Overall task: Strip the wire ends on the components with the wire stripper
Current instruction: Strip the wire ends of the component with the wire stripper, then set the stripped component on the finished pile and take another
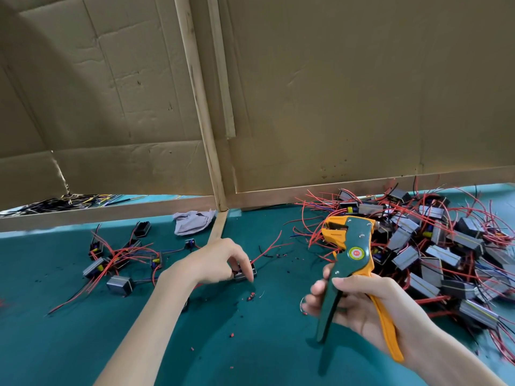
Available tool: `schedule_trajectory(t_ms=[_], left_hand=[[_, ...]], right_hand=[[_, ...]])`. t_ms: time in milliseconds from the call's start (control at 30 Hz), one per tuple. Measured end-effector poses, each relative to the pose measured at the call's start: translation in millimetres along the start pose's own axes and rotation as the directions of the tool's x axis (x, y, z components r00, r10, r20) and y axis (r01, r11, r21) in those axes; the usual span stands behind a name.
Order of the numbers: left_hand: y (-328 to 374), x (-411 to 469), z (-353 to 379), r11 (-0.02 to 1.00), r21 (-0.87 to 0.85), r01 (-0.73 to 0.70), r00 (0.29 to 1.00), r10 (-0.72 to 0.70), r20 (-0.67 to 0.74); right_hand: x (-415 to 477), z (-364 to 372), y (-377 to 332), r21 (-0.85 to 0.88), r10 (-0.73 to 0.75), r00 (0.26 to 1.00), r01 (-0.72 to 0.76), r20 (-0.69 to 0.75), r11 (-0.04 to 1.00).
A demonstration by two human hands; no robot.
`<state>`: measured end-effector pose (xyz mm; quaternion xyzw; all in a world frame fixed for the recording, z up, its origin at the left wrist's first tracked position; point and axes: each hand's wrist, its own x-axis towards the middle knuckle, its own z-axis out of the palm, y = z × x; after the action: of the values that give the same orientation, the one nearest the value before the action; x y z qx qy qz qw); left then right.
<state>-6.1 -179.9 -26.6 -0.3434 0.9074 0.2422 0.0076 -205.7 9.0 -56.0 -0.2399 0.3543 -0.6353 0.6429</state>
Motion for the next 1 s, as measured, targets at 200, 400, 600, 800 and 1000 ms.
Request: schedule_trajectory(t_ms=[200, 400, 600, 800, 1000], left_hand=[[-4.6, -0.4, -1.1, 0.998, 0.054, 0.014, 1.0, -0.013, -0.023], [-9.4, 0.5, -1.5, 0.999, -0.027, 0.036, 0.999, -0.037, -0.028], [-11.4, -1.3, -1.7, 0.994, -0.086, 0.065, 0.997, -0.068, -0.033], [-6.9, 2.5, 1.7, 0.995, -0.095, 0.03, 0.981, -0.047, -0.186], [-2.2, 6.8, 3.2, 0.957, -0.281, -0.064, 0.926, -0.048, -0.375]], right_hand=[[5.2, -8.4, 3.9, -0.007, 0.002, 1.0, -0.002, 0.027, 1.0], [3.7, -7.4, 2.0, -0.012, 0.012, 1.0, -0.012, 0.027, 1.0], [-1.6, -3.0, -0.4, -0.035, 0.045, 0.998, -0.043, 0.053, 0.998], [1.8, -3.0, 1.4, -0.056, 0.027, 0.999, -0.024, 0.036, 0.998], [3.2, -3.4, 0.9, -0.049, 0.01, 0.999, -0.009, 0.033, 0.999]])
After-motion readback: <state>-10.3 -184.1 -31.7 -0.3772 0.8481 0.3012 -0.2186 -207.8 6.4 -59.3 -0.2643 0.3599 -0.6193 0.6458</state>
